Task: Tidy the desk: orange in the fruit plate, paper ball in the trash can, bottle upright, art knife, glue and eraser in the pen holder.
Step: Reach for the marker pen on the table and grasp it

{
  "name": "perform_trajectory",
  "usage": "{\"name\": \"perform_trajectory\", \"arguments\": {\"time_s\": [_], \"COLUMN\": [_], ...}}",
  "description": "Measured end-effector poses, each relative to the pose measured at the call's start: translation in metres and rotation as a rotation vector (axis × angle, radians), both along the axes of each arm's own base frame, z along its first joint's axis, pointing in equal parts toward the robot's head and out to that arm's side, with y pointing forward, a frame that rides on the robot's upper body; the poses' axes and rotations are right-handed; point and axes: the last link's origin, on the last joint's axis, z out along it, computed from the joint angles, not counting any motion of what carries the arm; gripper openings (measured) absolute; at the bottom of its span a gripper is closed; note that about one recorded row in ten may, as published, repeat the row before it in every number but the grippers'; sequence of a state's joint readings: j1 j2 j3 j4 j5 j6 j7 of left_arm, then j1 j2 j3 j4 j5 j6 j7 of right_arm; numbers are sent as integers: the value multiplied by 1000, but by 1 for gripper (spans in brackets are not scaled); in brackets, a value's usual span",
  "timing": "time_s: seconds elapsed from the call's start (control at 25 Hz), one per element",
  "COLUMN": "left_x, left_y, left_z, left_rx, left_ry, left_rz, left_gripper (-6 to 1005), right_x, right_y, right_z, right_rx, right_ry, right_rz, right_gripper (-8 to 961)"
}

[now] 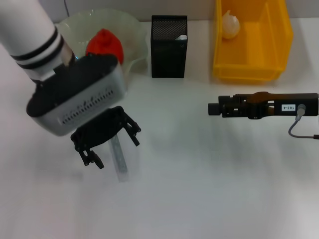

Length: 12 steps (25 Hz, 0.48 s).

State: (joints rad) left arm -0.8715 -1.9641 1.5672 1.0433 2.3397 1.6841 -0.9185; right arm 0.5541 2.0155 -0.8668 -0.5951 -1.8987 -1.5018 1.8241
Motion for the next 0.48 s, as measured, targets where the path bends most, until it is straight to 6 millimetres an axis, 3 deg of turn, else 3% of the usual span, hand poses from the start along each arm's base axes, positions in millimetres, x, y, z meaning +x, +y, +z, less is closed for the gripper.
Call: {"name": "perform_trajectory", "arguments": {"time_s": [0.48], "left_x": [-2], "left_y": [-1], "left_z": [-22], "left_rx": [-24], "left_ry": [74], "left_rz": [-93], "left_gripper": [861], "right_x": [0], "right_y": [1], "right_z": [1], "right_rx": [6], "right_ry": [4], "right_rz": [-6], "right_gripper": [775]}}
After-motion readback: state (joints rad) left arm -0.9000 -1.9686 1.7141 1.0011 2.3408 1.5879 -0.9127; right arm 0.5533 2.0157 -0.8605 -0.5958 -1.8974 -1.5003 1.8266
